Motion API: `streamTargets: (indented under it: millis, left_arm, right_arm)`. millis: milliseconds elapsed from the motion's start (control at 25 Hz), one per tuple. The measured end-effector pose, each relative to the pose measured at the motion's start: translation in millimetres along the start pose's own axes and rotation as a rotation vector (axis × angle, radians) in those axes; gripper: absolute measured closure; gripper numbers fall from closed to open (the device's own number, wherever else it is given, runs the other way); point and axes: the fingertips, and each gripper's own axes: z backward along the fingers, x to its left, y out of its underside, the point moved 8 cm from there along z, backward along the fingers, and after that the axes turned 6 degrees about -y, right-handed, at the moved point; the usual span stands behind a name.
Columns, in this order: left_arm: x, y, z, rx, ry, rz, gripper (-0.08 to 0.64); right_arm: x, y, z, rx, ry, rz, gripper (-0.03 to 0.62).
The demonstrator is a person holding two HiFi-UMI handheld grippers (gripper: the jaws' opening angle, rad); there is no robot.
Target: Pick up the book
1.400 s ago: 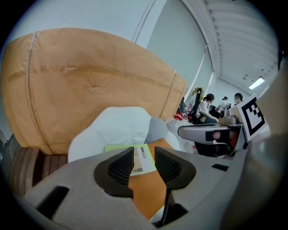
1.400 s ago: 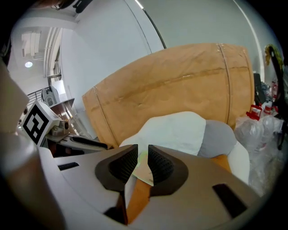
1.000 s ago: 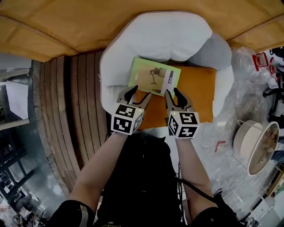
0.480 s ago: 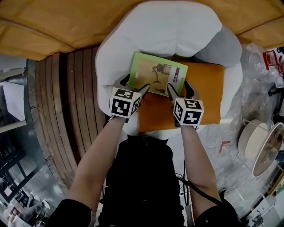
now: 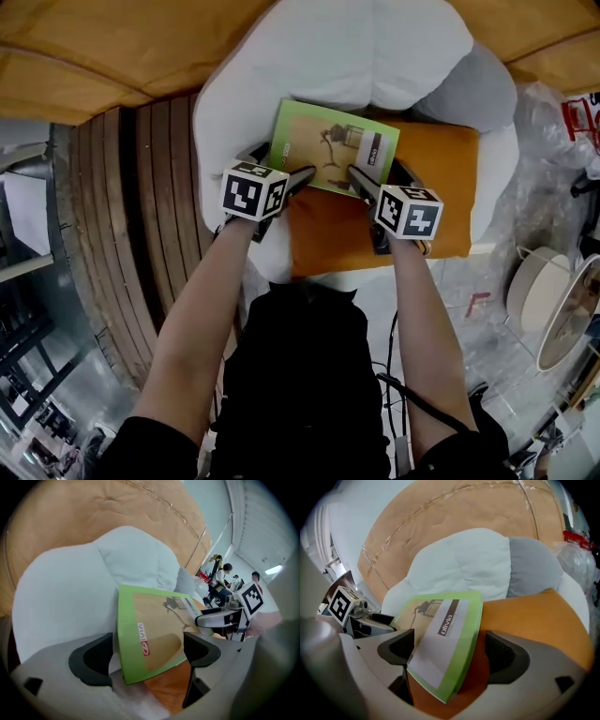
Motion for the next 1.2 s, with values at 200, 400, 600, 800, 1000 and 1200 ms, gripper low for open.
streamTargets:
  millis: [200,400,600,800,1000,1200]
  left_arm:
    - [-6,9,-16,0.052,0.068,0.054,0.103]
    - [-10,7,-21,0.052,0.058,0.069,0.101]
    - [-19,6,-14,0.061,0.015,0.034,0.102]
    - [-28,6,6,0.061,-0.031,0.002,0.103]
    - [-40,-12,32,0.032,-0.040,-0.006,0.103]
    - [-56,-44,71,-0.028,-0.053,-0.016,0.104]
  right_arm:
    - [5,7,-6,0.038,-0.019,-0.004,0.143]
    - [3,10,-9,0.006,0.008,-0.006,0.143]
    - [7,9,-3,0.006,0.024,0.042,0.143]
    - [19,11,9,0.032,0.024,0.044,0.143]
    - [31,-1,33,0.030,0.034,0.039,0.143]
    - [53,-33,68,-0.013,0.049,0.075,0.143]
